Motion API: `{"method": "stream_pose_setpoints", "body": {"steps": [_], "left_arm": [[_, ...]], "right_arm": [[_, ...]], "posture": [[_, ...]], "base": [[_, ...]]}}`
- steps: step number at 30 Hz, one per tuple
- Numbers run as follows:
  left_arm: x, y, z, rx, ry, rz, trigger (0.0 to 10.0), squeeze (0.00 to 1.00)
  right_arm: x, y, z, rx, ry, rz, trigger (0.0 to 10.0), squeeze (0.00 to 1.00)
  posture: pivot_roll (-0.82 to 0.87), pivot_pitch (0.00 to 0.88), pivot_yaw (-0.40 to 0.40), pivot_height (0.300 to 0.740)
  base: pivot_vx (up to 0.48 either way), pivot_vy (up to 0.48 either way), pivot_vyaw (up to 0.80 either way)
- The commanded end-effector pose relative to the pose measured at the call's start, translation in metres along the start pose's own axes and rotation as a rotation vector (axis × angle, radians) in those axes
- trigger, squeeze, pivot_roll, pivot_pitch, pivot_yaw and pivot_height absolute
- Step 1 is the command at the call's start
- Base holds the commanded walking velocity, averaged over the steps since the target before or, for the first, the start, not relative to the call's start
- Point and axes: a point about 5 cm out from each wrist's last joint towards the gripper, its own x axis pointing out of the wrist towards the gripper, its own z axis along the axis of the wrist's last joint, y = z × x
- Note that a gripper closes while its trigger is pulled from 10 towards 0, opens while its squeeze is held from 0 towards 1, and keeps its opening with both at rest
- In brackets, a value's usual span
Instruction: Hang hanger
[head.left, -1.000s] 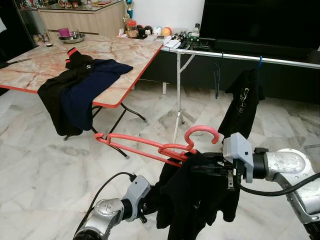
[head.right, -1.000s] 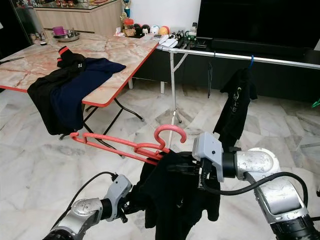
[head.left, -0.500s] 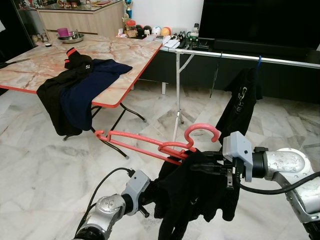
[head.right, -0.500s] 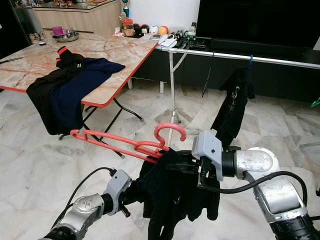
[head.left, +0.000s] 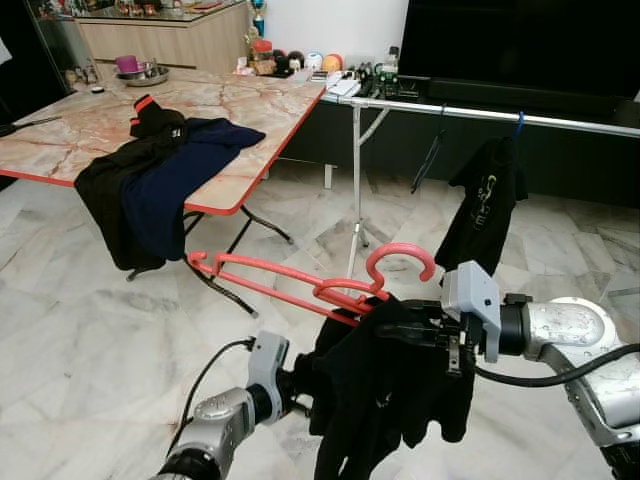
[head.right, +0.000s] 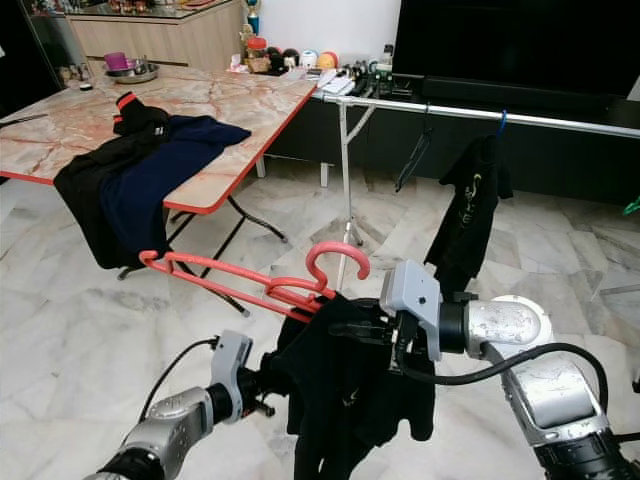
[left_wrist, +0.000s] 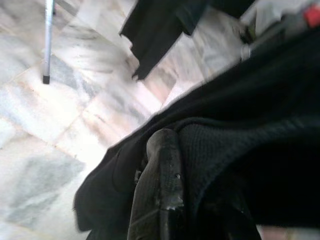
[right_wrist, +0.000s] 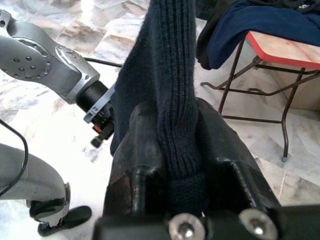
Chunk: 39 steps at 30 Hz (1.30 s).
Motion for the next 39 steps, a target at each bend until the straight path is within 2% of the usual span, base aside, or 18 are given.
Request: {"method": "stream_pose_setpoints", "body": {"steps": [1,2,3,6,8,10,13,16,18,24,29,31,39], "left_arm": [[0.002,0.001,0.004,-0.063,-0.023,0.034,0.0,0.0],[0.002,0.004,0.006,-0.111,-0.034,0.072,0.0,0.0],[0.002,0.004,0.006,-0.111,-0.034,0.072,0.0,0.0],[0.0,0.013,0.004,-0.22,-0.026,0.19,0.0,0.0],[-0.002,0.016,0.001,-0.255,-0.021,0.24,0.0,0.0],[-0.003,0.018,0.0,-0.269,-0.025,0.275,0.0,0.0],[-0.008,0.026,-0.001,-0.288,-0.031,0.36,0.0,0.0],[-0.011,0.03,-0.002,-0.299,-0.034,0.393,0.0,0.0],[-0.016,0.037,-0.001,-0.329,-0.045,0.451,0.0,0.0],[-0.018,0.04,0.0,-0.329,-0.045,0.481,0.0,0.0],[-0.018,0.04,0.0,-0.315,-0.04,0.489,0.0,0.0],[-0.019,0.04,-0.001,-0.315,-0.036,0.491,0.0,0.0],[-0.02,0.041,-0.003,-0.301,-0.028,0.486,0.0,0.0]], "right_arm": [[0.002,-0.003,0.008,-0.02,-0.03,-0.007,0.0,0.0],[0.003,-0.002,0.007,-0.017,-0.031,-0.011,0.0,0.0],[0.003,-0.002,0.007,-0.017,-0.031,-0.011,0.0,0.0],[0.004,-0.002,0.003,-0.006,-0.026,-0.03,0.0,0.0],[0.004,-0.001,-0.001,-0.001,-0.013,-0.041,0.0,0.0],[0.004,-0.002,-0.008,0.002,0.015,-0.059,0.0,0.0],[0.0,-0.009,-0.021,0.009,0.072,-0.152,0.0,0.0],[-0.004,-0.011,-0.027,0.015,0.098,-0.176,0.0,0.0],[-0.012,-0.009,-0.037,0.001,0.164,-0.173,0.0,0.0],[-0.026,-0.006,-0.051,0.0,0.241,-0.147,0.0,0.0],[-0.038,0.005,-0.061,0.033,0.276,-0.047,0.0,0.0],[-0.046,0.008,-0.069,0.04,0.335,-0.012,0.0,0.0],[-0.062,0.005,-0.084,0.007,0.492,-0.021,0.0,0.0]], "posture": [[-0.01,0.071,-0.026,0.74],[-0.01,0.072,-0.027,0.74],[-0.01,0.072,-0.027,0.74],[-0.01,0.073,-0.026,0.74],[-0.01,0.074,-0.025,0.74],[-0.01,0.076,-0.024,0.74],[-0.01,0.077,-0.024,0.74],[-0.01,0.076,-0.024,0.74],[-0.01,0.077,-0.023,0.74],[-0.01,0.083,-0.02,0.74],[-0.01,0.086,-0.018,0.74],[0.0,0.09,-0.017,0.74],[0.0,0.094,-0.013,0.74]], "base": [[0.0,0.0,0.0],[0.0,0.0,0.0],[0.0,0.0,0.0],[0.0,0.0,0.0],[0.0,0.0,0.0],[0.0,0.0,0.0],[0.0,0.0,0.0],[0.0,0.0,0.0],[0.0,0.0,0.0],[0.0,0.0,0.0],[0.0,0.0,0.0],[0.0,0.0,0.0],[0.0,0.0,0.0]]}}
